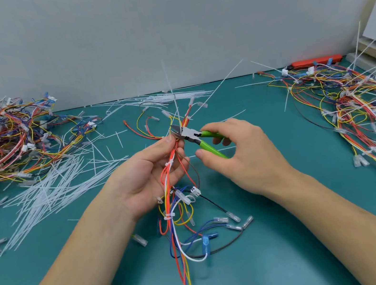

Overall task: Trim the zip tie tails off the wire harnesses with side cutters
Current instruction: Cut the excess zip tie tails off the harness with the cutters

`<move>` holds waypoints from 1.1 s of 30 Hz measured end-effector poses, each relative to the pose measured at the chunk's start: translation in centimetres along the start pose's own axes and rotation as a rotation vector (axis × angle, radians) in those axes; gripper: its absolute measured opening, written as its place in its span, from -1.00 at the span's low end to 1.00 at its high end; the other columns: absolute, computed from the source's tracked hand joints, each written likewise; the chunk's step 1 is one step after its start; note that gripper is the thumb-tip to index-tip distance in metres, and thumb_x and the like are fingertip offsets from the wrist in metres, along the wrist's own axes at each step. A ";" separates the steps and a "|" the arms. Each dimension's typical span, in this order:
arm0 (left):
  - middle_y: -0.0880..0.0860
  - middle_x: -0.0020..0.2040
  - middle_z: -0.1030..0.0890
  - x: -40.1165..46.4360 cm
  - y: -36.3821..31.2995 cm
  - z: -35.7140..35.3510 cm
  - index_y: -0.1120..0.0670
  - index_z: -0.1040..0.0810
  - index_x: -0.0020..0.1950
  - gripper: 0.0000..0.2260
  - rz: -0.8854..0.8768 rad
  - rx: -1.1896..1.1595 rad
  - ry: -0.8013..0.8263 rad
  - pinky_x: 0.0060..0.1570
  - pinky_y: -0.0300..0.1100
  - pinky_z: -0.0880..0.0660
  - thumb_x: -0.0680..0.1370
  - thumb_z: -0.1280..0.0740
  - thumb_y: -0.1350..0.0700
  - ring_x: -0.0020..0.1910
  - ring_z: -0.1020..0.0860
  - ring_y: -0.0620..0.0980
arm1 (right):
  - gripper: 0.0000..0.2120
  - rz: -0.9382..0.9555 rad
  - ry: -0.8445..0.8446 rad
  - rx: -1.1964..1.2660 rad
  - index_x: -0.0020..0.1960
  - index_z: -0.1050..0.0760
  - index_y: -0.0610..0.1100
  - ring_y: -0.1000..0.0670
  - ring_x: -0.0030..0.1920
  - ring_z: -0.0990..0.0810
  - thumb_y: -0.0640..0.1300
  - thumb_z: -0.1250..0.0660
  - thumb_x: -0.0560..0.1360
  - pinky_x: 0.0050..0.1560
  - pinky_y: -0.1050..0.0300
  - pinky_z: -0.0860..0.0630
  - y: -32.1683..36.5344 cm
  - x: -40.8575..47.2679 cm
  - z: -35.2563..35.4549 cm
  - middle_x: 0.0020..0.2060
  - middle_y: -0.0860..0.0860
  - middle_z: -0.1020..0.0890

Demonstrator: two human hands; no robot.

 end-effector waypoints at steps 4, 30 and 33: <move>0.07 -0.15 -0.66 0.0 0.0 0.1 0.16 -0.75 -0.10 -0.89 0.006 -0.002 -0.012 -0.22 -0.18 -0.65 0.45 -0.43 0.18 -0.26 -0.63 -0.08 | -0.57 -0.005 0.015 0.002 0.30 -0.60 0.10 0.03 0.13 -0.55 0.24 -0.40 0.49 0.24 -0.15 -0.49 0.0 0.1 -0.2 0.02 0.12 -0.62; 0.06 -0.16 -0.66 0.0 0.1 0.1 0.16 -0.75 -0.13 -0.90 0.010 -0.002 -0.020 -0.21 -0.18 -0.64 0.43 -0.45 0.18 -0.27 -0.63 -0.08 | -0.57 -0.032 -0.005 0.041 0.24 -0.59 0.11 0.07 0.09 -0.59 0.28 -0.37 0.45 0.21 -0.14 -0.52 -0.1 0.0 -0.5 0.01 0.15 -0.63; 0.06 -0.16 -0.66 0.0 0.1 0.1 0.16 -0.75 -0.14 -0.90 0.009 -0.004 -0.015 -0.21 -0.18 -0.65 0.43 -0.45 0.18 -0.27 -0.63 -0.08 | -0.58 -0.035 -0.006 0.048 0.23 -0.59 0.11 0.09 0.07 -0.58 0.27 -0.38 0.46 0.22 -0.12 -0.52 0.0 0.0 -0.5 0.00 0.16 -0.63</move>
Point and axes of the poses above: each hand's wrist, its own x-axis towards the middle knuckle, its own z-axis out of the back of the hand, y = z × x, the point moved 8 cm from there along x, towards the middle knuckle
